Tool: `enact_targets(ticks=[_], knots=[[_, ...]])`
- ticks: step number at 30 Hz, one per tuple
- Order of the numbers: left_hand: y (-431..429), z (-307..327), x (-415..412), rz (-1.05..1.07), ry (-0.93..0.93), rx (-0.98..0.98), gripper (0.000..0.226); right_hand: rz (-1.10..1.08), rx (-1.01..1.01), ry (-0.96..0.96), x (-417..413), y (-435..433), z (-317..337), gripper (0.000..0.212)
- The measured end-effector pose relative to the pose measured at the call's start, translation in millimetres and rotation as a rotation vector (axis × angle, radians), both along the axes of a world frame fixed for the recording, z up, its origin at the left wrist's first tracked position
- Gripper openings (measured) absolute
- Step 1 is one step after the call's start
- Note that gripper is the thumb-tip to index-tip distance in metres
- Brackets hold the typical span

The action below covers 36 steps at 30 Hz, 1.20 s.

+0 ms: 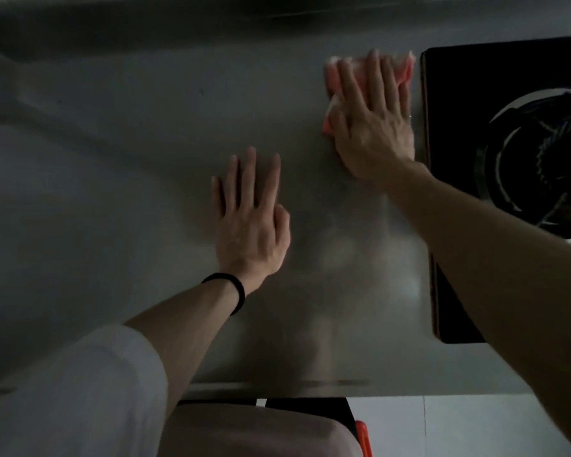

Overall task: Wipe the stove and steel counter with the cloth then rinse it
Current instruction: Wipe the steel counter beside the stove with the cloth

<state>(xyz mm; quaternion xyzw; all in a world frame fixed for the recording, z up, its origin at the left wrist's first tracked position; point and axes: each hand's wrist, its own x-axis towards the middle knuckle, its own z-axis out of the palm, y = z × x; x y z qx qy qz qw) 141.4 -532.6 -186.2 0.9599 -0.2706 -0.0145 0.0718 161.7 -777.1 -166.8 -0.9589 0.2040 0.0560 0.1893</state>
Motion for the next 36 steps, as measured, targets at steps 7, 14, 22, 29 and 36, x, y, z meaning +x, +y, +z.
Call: enact_targets(ticks=[7,14,22,29,36], knots=[[0.5,4.7,-0.5,-0.01,0.035,-0.047,0.072,0.016,-0.068,-0.032,-134.3,78.5,8.4,0.067],[-0.1,2.2,-0.5,-0.005,0.026,-0.035,0.074,-0.08,0.051,0.095,-236.0,187.0,14.1,0.069],[0.7,2.5,-0.3,-0.003,0.018,-0.029,0.074,0.113,0.096,0.005,-245.2,254.1,16.4,0.068],[1.6,0.9,0.4,-0.001,0.029,-0.027,0.075,-0.101,-0.038,0.095,-289.4,145.5,19.4,0.066],[0.6,4.7,-1.1,0.004,0.046,-0.013,0.076,-0.08,-0.066,0.021,-173.6,87.2,12.6,0.071]])
